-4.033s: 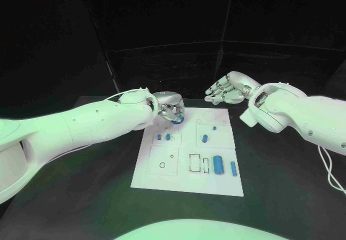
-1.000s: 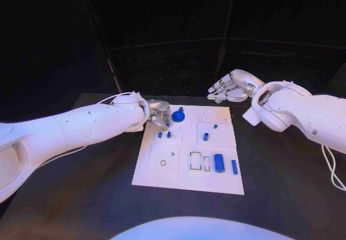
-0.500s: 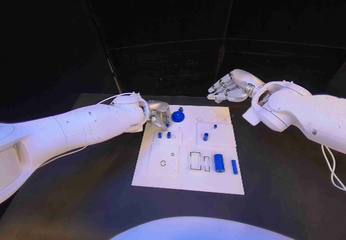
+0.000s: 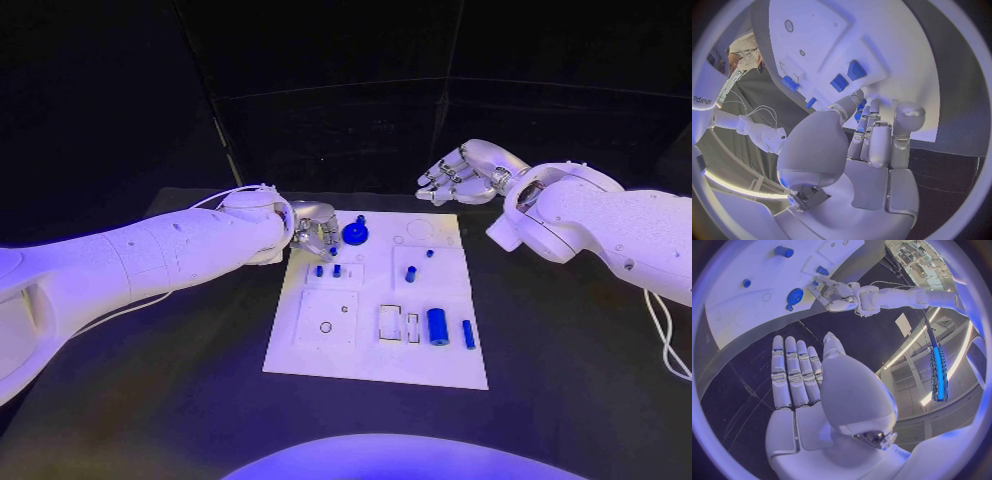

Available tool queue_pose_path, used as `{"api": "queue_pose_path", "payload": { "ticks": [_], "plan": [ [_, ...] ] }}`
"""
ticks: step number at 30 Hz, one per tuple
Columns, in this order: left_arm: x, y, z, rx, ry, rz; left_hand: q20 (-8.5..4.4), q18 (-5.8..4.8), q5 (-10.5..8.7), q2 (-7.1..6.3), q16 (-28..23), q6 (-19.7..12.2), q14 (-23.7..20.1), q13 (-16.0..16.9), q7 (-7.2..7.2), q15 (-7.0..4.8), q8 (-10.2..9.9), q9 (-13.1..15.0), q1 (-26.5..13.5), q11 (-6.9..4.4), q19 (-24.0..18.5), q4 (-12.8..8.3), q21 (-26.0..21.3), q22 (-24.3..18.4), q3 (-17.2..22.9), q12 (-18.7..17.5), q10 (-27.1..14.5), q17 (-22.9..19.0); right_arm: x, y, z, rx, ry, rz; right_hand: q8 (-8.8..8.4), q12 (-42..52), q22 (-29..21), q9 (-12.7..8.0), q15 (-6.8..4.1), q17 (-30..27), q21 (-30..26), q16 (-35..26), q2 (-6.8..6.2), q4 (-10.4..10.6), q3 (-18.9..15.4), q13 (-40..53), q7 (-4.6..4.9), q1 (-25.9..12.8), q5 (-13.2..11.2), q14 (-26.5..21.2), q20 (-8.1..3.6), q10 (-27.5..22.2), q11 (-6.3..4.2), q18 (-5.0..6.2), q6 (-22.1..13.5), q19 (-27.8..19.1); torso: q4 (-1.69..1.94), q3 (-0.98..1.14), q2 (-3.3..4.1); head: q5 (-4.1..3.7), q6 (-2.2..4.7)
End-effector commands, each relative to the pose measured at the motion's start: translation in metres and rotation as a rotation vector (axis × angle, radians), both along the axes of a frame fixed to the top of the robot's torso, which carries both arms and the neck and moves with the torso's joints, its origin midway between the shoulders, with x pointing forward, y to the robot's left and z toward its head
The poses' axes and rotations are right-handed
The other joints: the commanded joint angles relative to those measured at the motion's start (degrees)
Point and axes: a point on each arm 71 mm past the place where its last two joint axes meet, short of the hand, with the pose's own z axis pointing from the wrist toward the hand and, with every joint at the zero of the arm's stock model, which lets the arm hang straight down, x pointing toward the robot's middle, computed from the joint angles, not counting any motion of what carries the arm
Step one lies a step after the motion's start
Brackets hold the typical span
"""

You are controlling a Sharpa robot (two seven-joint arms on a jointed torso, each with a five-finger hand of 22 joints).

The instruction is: Assemble the parts on the task board

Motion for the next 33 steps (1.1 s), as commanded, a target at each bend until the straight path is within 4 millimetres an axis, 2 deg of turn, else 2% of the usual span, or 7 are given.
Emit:
{"api": "queue_pose_path", "payload": {
  "ticks": [1, 10, 17, 19, 22, 29, 33],
  "plan": [
    [0.001, 0.008, -0.002, 0.01, -0.008, 0.039, 0.28, 0.17, 0.26, -0.55, -0.25, -0.51, -0.12, 0.12, 0.13, 0.4, -0.34, -0.08, 0.09, 0.02, -0.27, 0.1, -0.44, -0.12, -0.2, -0.16, -0.5, -0.16, 0.001, -0.002, 0.001, -0.038, -0.018, 0.009, 0.13, -0.09, 0.06, 0.05, -0.52, -0.43, 0.19, 0.12, 0.32, -0.26, -0.3, -0.07, -0.43, 0.5, 0.15, 2.1, -0.41, -0.22, -0.28, 0.35, 0.13, 1.43, 0.08, 0.0, -0.01, -0.01, 0.09],
    [0.002, 0.028, 0.004, -0.041, -0.036, 0.093, 0.32, 0.25, 0.28, -0.51, -0.3, -0.77, -0.15, 0.15, 0.21, 0.44, -0.35, -0.06, 0.22, 0.09, -0.38, 0.07, -0.78, -0.41, -0.24, -0.3, -0.7, -0.33, 0.005, -0.015, -0.001, -0.158, -0.076, 0.001, 1.27, 0.16, 3.27, 0.29, -4.53, 1.45, 7.12, 5.88, 0.3, -1.45, -0.39, -0.04, -2.08, 2.74, 0.38, 18.79, -5.61, 2.71, -2.53, 0.39, 2.91, 13.71, 0.07, 0.0, -0.07, -0.11, 0.4],
    [-0.001, 0.052, 0.017, -0.202, -0.036, 0.177, 0.4, 0.37, 0.32, -0.27, -0.19, 0.61, -0.05, 0.36, 0.27, 0.46, 0.51, 0.27, 0.29, 0.08, -0.45, 0.21, -1.34, -0.86, -0.27, 0.05, 0.18, -0.25, 0.002, -0.025, -0.011, -0.342, -0.15, 0.003, 1.87, -1.2, 7.37, 0.31, -6.91, 5.84, 14.38, 13.2, 0.23, -1.97, 0.8, 0.01, -3.43, 5.33, -0.17, 28.32, -8.37, 6.65, -4.32, 0.22, 5.85, 20.3, 0.15, 0.03, -0.09, -0.72, 0.81],
    [-0.001, 0.059, 0.022, -0.283, -0.042, 0.214, 0.34, 0.41, 0.33, -0.13, -0.11, 1.42, 0.04, 0.49, 0.22, 0.35, 0.96, 0.39, 0.24, -0.07, -0.39, 0.33, -1.43, -0.91, -0.19, 0.46, 1.14, -0.14, 0.0, -0.025, -0.015, -0.387, -0.169, 0.007, 1.7, -2.25, 8.9, 0.18, -7.09, 7.72, 16.74, 16.06, 0.13, -1.68, 1.3, -0.01, -3.55, 5.85, -0.52, 28.4, -8.82, 7.46, -4.72, 0.05, 6.34, 20.99, 0.19, 0.05, -0.03, -1.08, 1.02],
    [-0.002, 0.069, 0.032, -0.465, -0.058, 0.278, 0.13, 0.54, 0.39, 0.47, -0.31, 3.23, -0.04, 0.69, 0.11, 0.06, 1.95, 0.65, 0.51, -0.41, -0.46, 0.43, -2.01, -1.4, 0.42, 1.19, 3.05, -0.69, -0.003, -0.026, -0.023, -0.463, -0.205, 0.014, 1.32, -3.89, 11.55, 0.0, -7.38, 13.08, 20.47, 22.95, -0.21, -1.27, 2.42, 0.07, -3.89, 6.77, -2.14, 28.36, -9.17, 8.53, -4.67, -0.09, 6.94, 20.71, 0.14, 0.09, -0.01, -2.58, 1.5],
    [-0.01, 0.065, 0.048, -0.917, 0.007, 0.309, -0.7, 3.34, 0.28, 1.63, -8.16, 6.96, -6.43, 1.86, -0.79, -0.9, 4.35, 1.2, 2.95, -1.66, -8.69, -1.11, -16.97, -13.87, 2.02, 4.17, 7.39, -14.46, -0.015, -0.027, -0.05, -0.542, -0.246, 0.021, 0.66, -6.08, 18.82, -0.08, -7.66, 25.09, 28.66, 35.33, -1.28, -0.38, 5.25, 0.3, -4.12, 7.76, -3.6, 28.0, -9.08, 9.84, -4.86, -0.45, 7.9, 18.47, 0.1, -0.1, 0.1, -4.89, 2.26],
    [-0.019, 0.056, 0.052, -1.217, 0.119, 0.342, -0.82, 3.39, 0.27, 1.72, -11.49, 6.85, -9.5, 2.24, -0.93, -0.91, 4.66, 1.12, 2.69, -1.81, -10.56, -1.2, -19.05, -15.06, 1.47, 4.93, 7.09, -19.8, -0.018, -0.026, -0.06, -0.55, -0.254, 0.02, 0.07, -7.0, 27.54, -0.13, -7.45, 30.87, 36.64, 41.23, -2.42, 0.14, 6.76, 0.31, -4.07, 7.54, -3.96, 27.88, -8.93, 9.93, -4.82, -1.27, 7.86, 18.62, -0.2, 0.07, 0.08, -5.32, 2.39]
  ]
}}
